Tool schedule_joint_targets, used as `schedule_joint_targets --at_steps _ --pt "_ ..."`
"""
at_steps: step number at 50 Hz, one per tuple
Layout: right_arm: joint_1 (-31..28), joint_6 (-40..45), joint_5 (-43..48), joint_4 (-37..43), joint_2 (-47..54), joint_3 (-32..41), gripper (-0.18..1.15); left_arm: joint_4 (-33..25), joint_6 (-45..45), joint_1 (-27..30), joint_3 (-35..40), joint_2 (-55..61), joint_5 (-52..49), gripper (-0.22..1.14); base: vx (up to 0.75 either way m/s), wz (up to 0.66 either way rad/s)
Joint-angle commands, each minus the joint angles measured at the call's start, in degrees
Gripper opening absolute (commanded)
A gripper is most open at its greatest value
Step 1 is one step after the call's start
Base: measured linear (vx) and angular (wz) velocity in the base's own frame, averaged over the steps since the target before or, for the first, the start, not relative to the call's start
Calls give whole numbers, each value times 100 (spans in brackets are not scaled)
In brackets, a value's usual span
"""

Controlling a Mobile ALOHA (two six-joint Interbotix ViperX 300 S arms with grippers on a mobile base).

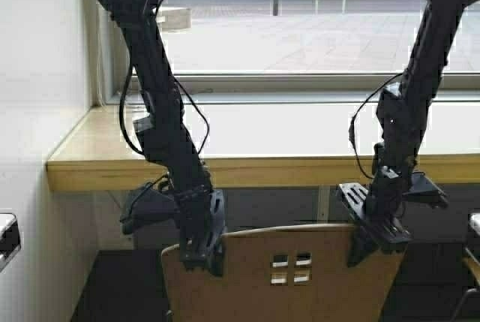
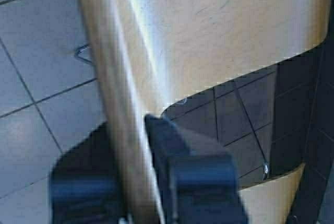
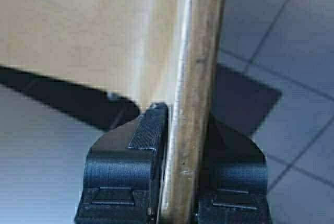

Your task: Push the chairs under the table

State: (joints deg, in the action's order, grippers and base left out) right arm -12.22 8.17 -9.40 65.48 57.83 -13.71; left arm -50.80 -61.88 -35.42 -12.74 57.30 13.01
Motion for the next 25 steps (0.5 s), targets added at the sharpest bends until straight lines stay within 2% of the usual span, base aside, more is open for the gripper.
schedule_joint_targets --at_steps 1,25 --pt "-290 -272 79 -70 158 -9 4 79 554 132 185 -88 132 4 21 -5" --pt "-378 -272 229 -26 114 -334 4 88 554 167 229 44 141 4 22 -3"
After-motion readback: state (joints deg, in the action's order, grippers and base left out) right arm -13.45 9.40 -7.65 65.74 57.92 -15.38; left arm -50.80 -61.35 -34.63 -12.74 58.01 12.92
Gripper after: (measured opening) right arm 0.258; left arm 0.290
